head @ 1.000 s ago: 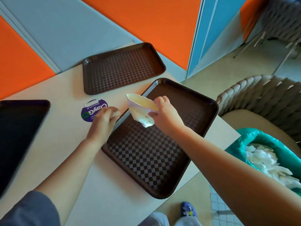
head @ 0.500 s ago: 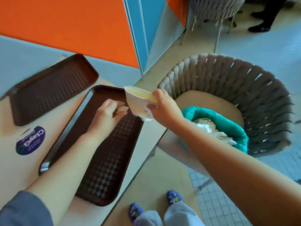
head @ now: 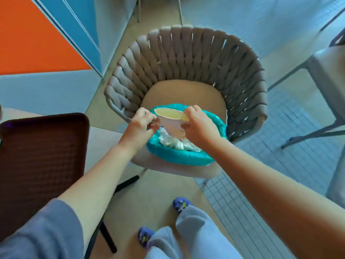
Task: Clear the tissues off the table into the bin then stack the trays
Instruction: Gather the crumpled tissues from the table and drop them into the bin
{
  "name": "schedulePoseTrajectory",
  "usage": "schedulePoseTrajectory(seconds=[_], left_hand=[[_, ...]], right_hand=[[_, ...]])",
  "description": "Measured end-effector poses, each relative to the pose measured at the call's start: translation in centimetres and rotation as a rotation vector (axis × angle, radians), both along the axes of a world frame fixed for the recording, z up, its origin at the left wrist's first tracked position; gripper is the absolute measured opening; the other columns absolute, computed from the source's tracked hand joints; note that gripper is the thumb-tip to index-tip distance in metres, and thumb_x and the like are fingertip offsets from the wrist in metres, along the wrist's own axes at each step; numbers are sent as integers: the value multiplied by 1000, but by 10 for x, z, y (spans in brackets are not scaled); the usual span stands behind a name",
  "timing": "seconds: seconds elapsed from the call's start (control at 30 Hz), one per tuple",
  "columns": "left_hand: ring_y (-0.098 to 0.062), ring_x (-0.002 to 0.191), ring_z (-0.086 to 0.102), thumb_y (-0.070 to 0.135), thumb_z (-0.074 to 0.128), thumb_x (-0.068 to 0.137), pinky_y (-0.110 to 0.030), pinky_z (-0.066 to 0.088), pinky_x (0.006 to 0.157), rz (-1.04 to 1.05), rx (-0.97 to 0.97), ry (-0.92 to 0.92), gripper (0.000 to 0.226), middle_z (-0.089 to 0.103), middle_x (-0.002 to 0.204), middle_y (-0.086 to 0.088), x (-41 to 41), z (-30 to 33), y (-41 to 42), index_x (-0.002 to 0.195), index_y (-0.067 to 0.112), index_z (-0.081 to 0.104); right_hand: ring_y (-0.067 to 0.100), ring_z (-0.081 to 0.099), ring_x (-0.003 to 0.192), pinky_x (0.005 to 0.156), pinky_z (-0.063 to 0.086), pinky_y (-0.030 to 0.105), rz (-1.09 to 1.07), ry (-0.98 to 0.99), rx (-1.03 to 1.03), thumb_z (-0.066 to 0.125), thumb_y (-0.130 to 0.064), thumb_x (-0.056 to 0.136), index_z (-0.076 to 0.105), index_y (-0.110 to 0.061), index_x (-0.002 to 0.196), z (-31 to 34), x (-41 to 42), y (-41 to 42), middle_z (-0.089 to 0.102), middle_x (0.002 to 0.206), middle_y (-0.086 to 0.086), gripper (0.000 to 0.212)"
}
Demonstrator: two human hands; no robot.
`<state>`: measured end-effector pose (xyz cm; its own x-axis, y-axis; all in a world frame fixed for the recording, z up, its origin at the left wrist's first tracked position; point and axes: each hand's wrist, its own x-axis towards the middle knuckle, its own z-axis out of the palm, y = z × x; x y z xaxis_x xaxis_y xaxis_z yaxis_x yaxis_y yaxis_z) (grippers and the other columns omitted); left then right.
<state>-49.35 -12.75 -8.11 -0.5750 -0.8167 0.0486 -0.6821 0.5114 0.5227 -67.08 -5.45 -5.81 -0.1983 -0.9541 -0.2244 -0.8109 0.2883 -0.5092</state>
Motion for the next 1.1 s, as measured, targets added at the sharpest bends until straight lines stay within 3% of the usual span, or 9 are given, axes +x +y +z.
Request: schedulePoseTrajectory(seconds=[0.13,0.23,0.33,0.5,0.6,0.73,0.83,1.0,1.1], left_hand=[[-31,82,59,0,68,74,-31,48,76,15,79,-102,14,58,91,-17,-25,-50,-3,88,3,67],[-31,88,58,1,63,79,-29,41,76,109,162,-179,7,62,95,-18,-34,-72,-7,86,0,65],[-32,98,59,0,57,82,-32,45,83,118,234,-304,15,68,101,-17,-39,-89,-14,90,2,69],[-33,91,57,0,44,87,-33,45,75,45,348,-490,22,61,94,-16,-52,-114,-10,91,3,65],[-32,94,57,-4,40,85,-39,49,85,41,434,-427,29,61,99,-14,-50,-120,-13,99,4,64],[-24,126,48,-7,40,88,-30,34,109,105,492,-228,49,54,136,-5,-42,-102,-17,128,18,57],[-22,124,50,-6,44,89,-18,28,105,114,365,-107,40,58,132,-10,-31,-72,-20,123,8,61],[-18,114,55,3,48,91,-15,33,97,193,316,-15,33,61,122,-6,0,-24,-11,119,11,63],[-18,111,56,5,50,91,-19,37,98,248,287,35,32,61,120,-5,22,1,2,119,12,62]], right_hand=[[37,53,102,67,43,41,51,129,48,50,-11,90,50,-7,109,-39,-16,5,51,111,15,19],[35,53,97,59,35,36,77,179,64,46,-3,88,48,-8,113,-60,-16,4,52,108,13,26],[35,53,97,60,33,36,68,197,105,47,1,85,48,-8,114,-80,-16,1,51,108,13,30],[36,52,99,65,37,38,-14,211,175,47,4,86,49,-5,109,-115,-13,-4,50,109,14,25],[37,50,101,63,36,38,-54,251,197,50,3,86,49,-4,110,-122,-12,-9,47,113,16,25],[38,50,103,60,36,40,-116,333,267,49,3,88,47,-3,115,-112,-14,-18,38,126,17,28],[37,51,104,61,38,39,-113,371,255,53,2,86,45,-8,121,-90,-9,-26,32,135,15,38],[34,48,109,60,35,37,46,329,140,46,-7,90,49,-9,116,-45,28,-36,40,126,14,27],[33,46,113,65,40,39,168,281,86,43,-12,92,48,-9,118,-15,59,-41,44,124,14,26]])
